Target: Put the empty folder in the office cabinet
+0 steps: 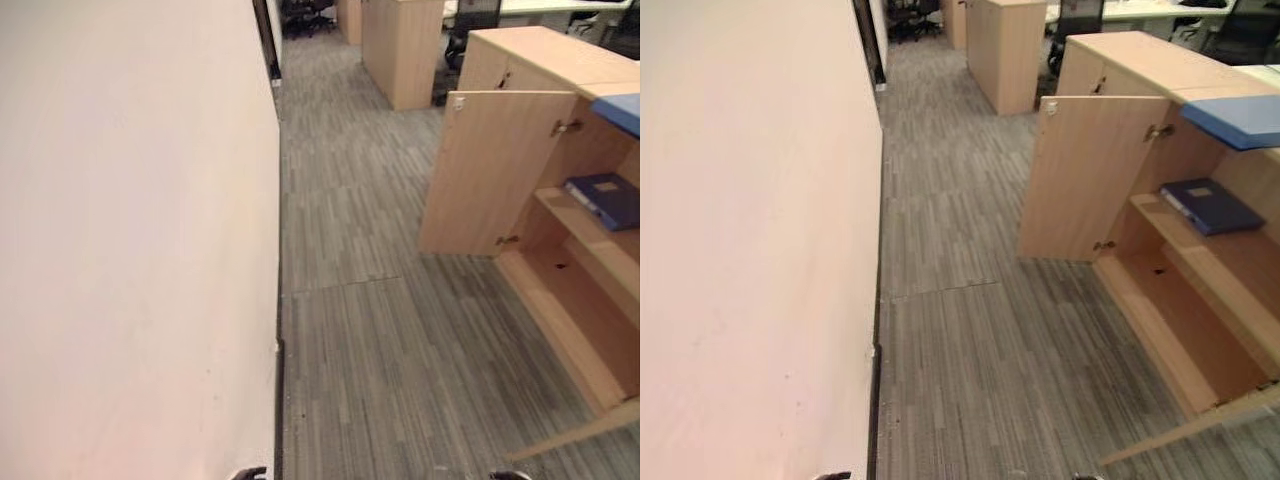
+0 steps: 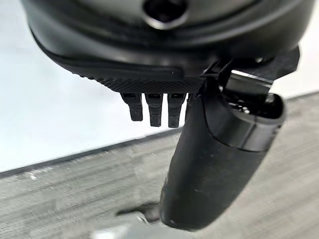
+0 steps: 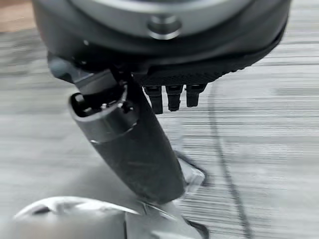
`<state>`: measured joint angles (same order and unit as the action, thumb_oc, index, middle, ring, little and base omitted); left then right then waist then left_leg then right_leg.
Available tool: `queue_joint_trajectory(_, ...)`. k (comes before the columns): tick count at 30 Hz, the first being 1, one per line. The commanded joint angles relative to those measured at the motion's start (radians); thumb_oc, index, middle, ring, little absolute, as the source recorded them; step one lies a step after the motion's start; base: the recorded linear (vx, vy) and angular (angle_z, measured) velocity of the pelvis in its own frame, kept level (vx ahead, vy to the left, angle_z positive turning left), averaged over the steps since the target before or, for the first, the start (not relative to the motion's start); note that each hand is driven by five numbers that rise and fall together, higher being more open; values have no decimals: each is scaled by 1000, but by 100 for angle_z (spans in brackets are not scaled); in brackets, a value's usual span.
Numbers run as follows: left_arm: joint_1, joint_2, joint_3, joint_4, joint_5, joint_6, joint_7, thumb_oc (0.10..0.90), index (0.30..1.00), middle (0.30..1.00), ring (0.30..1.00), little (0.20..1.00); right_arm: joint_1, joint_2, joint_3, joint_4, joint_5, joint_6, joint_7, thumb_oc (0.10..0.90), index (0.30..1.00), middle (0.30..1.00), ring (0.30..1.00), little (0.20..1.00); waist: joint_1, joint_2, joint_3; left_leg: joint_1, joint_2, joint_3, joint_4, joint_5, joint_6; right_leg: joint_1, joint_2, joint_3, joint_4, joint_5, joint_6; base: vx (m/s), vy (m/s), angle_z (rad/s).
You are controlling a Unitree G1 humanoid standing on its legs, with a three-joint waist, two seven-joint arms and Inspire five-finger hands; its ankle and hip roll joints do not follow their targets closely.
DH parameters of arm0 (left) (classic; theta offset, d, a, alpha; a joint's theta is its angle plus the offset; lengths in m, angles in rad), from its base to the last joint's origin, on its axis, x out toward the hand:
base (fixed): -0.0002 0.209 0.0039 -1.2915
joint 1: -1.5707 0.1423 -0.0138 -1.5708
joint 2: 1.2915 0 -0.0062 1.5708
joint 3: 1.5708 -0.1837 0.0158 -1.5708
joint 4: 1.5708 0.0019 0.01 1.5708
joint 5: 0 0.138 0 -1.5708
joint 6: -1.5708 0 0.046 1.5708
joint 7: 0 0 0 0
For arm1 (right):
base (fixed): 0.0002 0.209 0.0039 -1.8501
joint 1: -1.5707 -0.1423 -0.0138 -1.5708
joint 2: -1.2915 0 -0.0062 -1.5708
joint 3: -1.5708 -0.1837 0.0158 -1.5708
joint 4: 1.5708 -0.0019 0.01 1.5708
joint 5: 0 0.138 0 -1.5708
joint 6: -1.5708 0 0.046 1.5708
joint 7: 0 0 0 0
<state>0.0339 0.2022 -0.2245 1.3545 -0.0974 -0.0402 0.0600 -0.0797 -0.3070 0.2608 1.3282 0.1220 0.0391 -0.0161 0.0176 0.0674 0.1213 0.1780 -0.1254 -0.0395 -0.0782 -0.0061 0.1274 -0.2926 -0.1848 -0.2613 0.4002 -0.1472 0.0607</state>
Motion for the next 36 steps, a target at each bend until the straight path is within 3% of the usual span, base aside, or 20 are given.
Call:
queue_joint_trajectory(1,6,-15,2,-1,48,-14,-7,800,900,900,900,900,-77,68,-14,-33,55,-33,31,800,900,900,900,900,-11,-21,56,24,21,-28,34,-86,-53,149,42,34,-416,288,80,443,-152,37)
queue_joint_trajectory(2,10,-17,2,6,61,-11,-12,800,900,900,900,900,-100,72,-12,-54,70,-34,39,800,900,900,900,900,-20,-28,53,48,22,-43,42,-108,-66,102,53,50,-487,319,107,334,-109,14)
queue_joint_trajectory(5,17,-17,10,17,68,-10,-15,800,900,900,900,900,-106,72,-5,-68,74,-35,46,800,900,900,900,900,-26,-31,51,75,28,-55,41,-129,-76,78,53,62,-487,335,115,305,-109,34)
queue_joint_trajectory(8,27,-14,23,27,72,-11,-7,800,900,900,900,900,-100,73,9,-77,66,-35,49,800,900,900,900,900,-24,-43,36,108,34,-72,26,-158,-83,103,42,29,-487,362,107,386,-188,29)
queue_joint_trajectory(10,21,-17,27,26,60,-8,-3,800,900,900,900,900,-102,60,20,-72,55,-34,46,800,900,900,900,900,-28,-35,26,145,71,-71,-1,-170,-98,124,52,-5,-479,373,95,424,-219,21)
queue_joint_trajectory(14,-25,-9,15,18,42,-8,5,800,900,900,900,900,-105,39,39,-44,11,-24,49,800,900,900,900,900,-40,-23,26,145,140,-53,53,-143,-144,87,69,-13,-324,284,54,376,-209,10)
queue_joint_trajectory(16,-65,-4,-4,-13,38,-14,7,800,900,900,900,900,-94,39,49,-16,-15,-18,50,800,900,900,900,900,-52,-33,17,116,202,-12,179,-46,-198,125,86,-43,-321,233,26,337,-273,8)
queue_joint_trajectory(17,-73,2,-11,-29,35,-15,4,800,900,900,900,900,-88,38,54,-12,-19,-18,49,800,900,900,900,900,-51,-41,16,85,215,11,243,-13,-205,151,93,-50,-333,214,17,341,-298,33)
queue_joint_trajectory(18,-81,7,-19,-45,35,-17,3,800,900,900,900,900,-81,35,70,-8,-28,-17,53,800,900,900,900,900,-47,-55,18,44,223,23,372,45,-215,194,111,-50,-351,204,0,391,-364,37)
queue_joint_trajectory(19,-96,13,-29,-60,27,-12,-3,800,900,900,900,900,-77,34,90,-4,-42,-15,53,800,900,900,900,900,-31,-83,28,-43,221,30,589,116,-210,257,138,-34,-381,182,-31,299,-295,21)
queue_joint_trajectory(22,-101,15,-39,-59,32,-4,-13,800,900,900,900,900,-72,31,101,6,-63,-8,56,800,900,900,900,900,-20,-108,36,-110,230,52,713,141,-185,307,153,-8,-391,157,-57,276,-206,-37)
queue_joint_trajectory(23,-102,19,-42,-54,39,-1,-15,800,900,900,900,900,-69,30,106,9,-70,-3,59,800,900,900,900,900,-9,-122,42,-160,231,69,742,100,-161,333,154,17,-395,144,-65,292,-131,-53)
queue_joint_trajectory(26,-99,25,-41,-47,50,-1,-10,800,900,900,900,900,-56,31,99,13,-64,-2,61,800,900,900,900,900,17,-148,57,-305,206,87,662,16,-128,400,150,76,-413,126,-62,267,-48,-64)
queue_joint_trajectory(28,-95,27,-38,-39,49,-2,-11,800,900,900,900,900,-42,31,106,6,-65,-7,66,800,900,900,900,900,28,-146,58,-340,181,65,469,19,-135,426,150,101,-421,111,-52,240,60,-57)
queue_joint_trajectory(29,-94,29,-37,-35,49,-2,-12,800,900,900,900,900,-36,31,107,8,-66,-9,66,800,900,900,900,900,32,-142,55,-331,170,45,336,35,-142,439,151,110,-421,101,-48,288,82,-59)
queue_joint_trajectory(30,-92,29,-36,-28,53,-4,-10,800,900,900,900,900,-28,29,110,15,-73,-11,64,800,900,900,900,900,36,-128,55,-344,168,8,214,100,-161,462,165,119,-425,86,-47,310,73,-65)
queue_joint_trajectory(32,-91,29,-40,-17,56,-1,-13,800,900,900,900,900,-16,29,106,26,-73,-11,66,800,900,900,900,900,40,-109,58,-364,176,-35,43,157,-182,498,179,141,-418,53,-49,333,70,-38)
queue_joint_trajectory(34,-78,27,-36,7,61,2,-16,800,900,900,900,900,3,30,93,47,-74,-8,71,800,900,900,900,900,43,-91,56,-422,152,-148,-9,177,-210,527,197,218,-394,21,-51,360,127,-17)
queue_joint_trajectory(35,-78,27,-36,7,61,2,-16,800,900,900,900,900,3,30,93,47,-74,-8,71,800,900,900,900,900,44,-92,57,-420,151,-146,-9,176,-210,528,196,219,-393,20,-51,287,134,-73)
queue_joint_trajectory(36,-69,23,-30,22,63,4,-18,800,900,900,900,900,7,34,92,45,-75,-9,77,800,900,900,900,900,45,-87,48,-401,149,-196,-9,169,-210,531,201,262,-381,13,-48,223,121,-106)
